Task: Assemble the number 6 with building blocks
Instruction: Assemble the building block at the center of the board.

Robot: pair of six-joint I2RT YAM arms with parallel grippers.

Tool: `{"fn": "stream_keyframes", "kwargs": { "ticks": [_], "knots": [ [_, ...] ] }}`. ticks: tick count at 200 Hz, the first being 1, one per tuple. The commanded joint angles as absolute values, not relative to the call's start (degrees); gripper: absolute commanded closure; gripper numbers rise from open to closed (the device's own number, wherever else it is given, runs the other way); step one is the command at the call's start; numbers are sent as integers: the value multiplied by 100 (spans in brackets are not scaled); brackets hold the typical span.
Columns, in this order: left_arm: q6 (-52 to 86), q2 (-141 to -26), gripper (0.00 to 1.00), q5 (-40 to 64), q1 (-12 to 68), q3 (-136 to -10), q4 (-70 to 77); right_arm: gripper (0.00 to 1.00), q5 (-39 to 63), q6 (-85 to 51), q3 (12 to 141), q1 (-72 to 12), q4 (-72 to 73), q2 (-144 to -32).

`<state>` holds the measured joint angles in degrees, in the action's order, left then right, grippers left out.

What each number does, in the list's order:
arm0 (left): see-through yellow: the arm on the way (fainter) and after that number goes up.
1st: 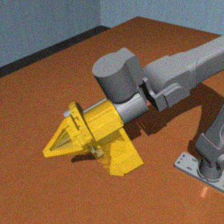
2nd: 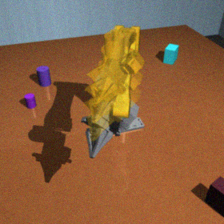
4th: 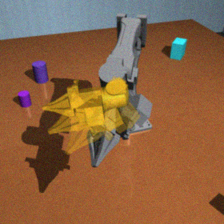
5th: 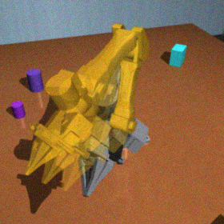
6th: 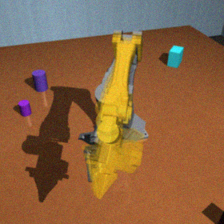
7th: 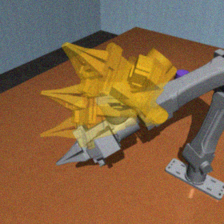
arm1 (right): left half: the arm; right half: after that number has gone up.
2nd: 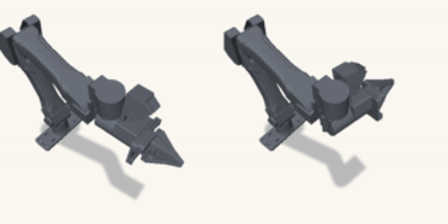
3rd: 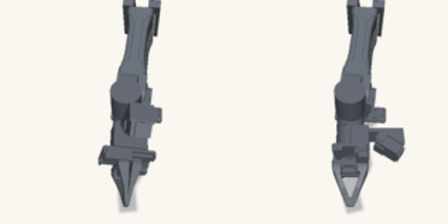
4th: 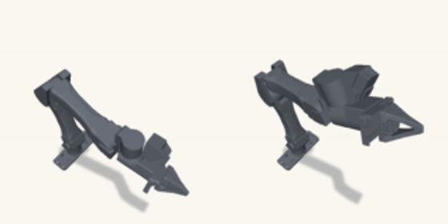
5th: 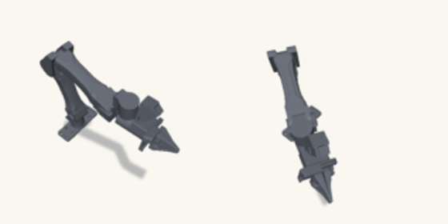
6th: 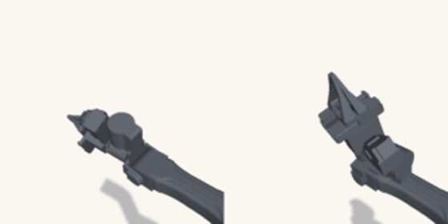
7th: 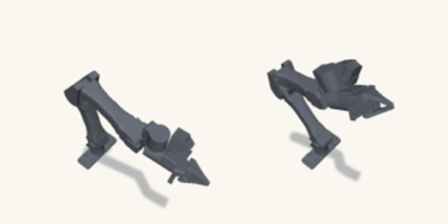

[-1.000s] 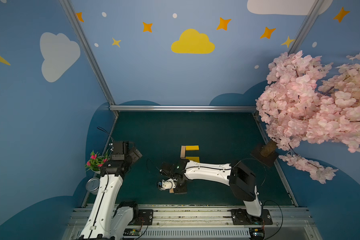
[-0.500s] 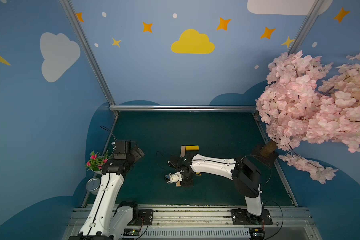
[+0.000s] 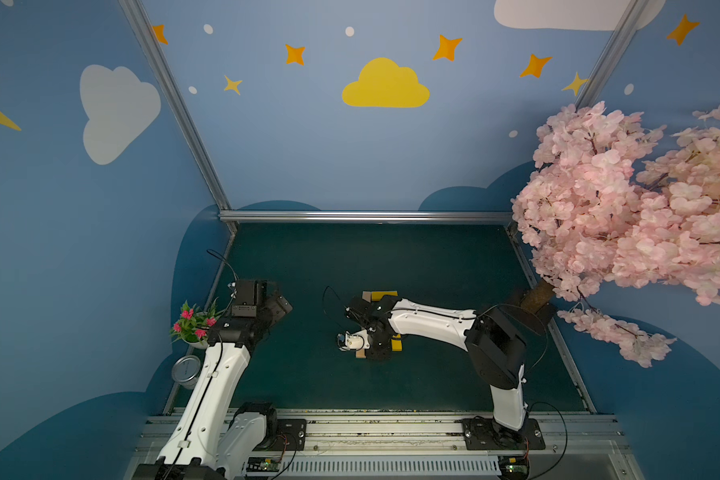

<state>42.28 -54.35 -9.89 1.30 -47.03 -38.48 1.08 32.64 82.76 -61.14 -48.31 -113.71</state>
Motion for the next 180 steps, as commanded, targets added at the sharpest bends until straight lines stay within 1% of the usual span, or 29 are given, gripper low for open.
{"fn": "stream_keyframes", "kwargs": {
  "ticks": [1,180],
  "knots": [
    [4255,-5443,5,-1081,158,-4681,-3780,100,149,3348,8167,-6066,-4729,-11232],
    [4368,-5469,5,-1138,185,-4627,-3650,100,132,3445,8051,-5827,-4621,-11311]
  ]
}}
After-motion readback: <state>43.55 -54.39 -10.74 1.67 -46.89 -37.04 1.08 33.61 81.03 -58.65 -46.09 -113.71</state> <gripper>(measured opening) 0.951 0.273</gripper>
